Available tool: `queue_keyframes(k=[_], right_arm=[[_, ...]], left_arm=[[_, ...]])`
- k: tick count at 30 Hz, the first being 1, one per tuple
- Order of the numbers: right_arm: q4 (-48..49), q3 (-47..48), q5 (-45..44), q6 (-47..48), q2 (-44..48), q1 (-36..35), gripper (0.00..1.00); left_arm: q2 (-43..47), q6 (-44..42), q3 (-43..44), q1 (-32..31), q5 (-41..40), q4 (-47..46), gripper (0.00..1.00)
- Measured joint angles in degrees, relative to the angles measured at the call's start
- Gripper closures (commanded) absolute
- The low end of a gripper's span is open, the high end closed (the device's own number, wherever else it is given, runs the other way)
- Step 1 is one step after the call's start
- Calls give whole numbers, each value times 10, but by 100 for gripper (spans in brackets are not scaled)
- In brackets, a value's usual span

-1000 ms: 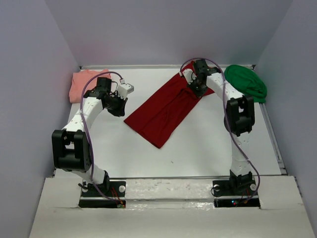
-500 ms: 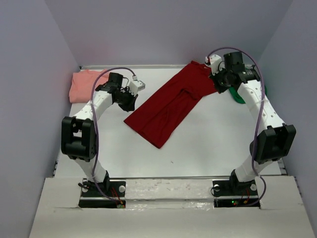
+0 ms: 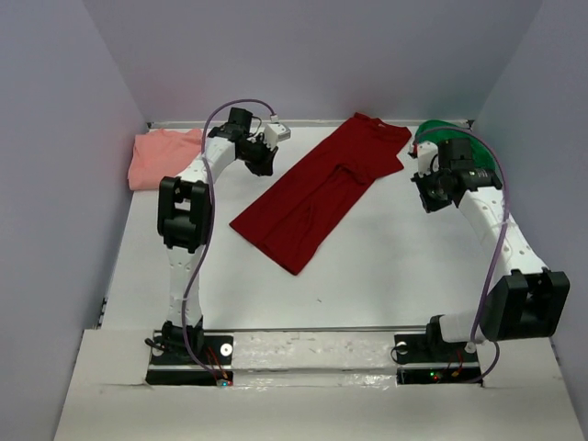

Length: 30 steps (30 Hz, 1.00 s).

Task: Fold and stack the t-shirts
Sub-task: Rotate the tshirt 90 degrees

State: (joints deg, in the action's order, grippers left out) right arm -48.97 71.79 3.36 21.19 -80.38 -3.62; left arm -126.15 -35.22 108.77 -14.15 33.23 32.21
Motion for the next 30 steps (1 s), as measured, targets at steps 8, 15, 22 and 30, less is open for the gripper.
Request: queue_keyframes(k=[8,15,22,30], right_arm=[[3,0,-9,-2,8,14,100],[3,0,-9,-4,-10,14,100],[3,0,-10,-4,-10,14,100],[3,0,-12,-4,-10,17,100]], left_arm=[[-51,-12,16,-11,38,19,100],[-66,-35,16,-27,60,39,100],[-71,-37,7,-47,32,38,100],[-20,-34,-92,-53,-4,-10,100]])
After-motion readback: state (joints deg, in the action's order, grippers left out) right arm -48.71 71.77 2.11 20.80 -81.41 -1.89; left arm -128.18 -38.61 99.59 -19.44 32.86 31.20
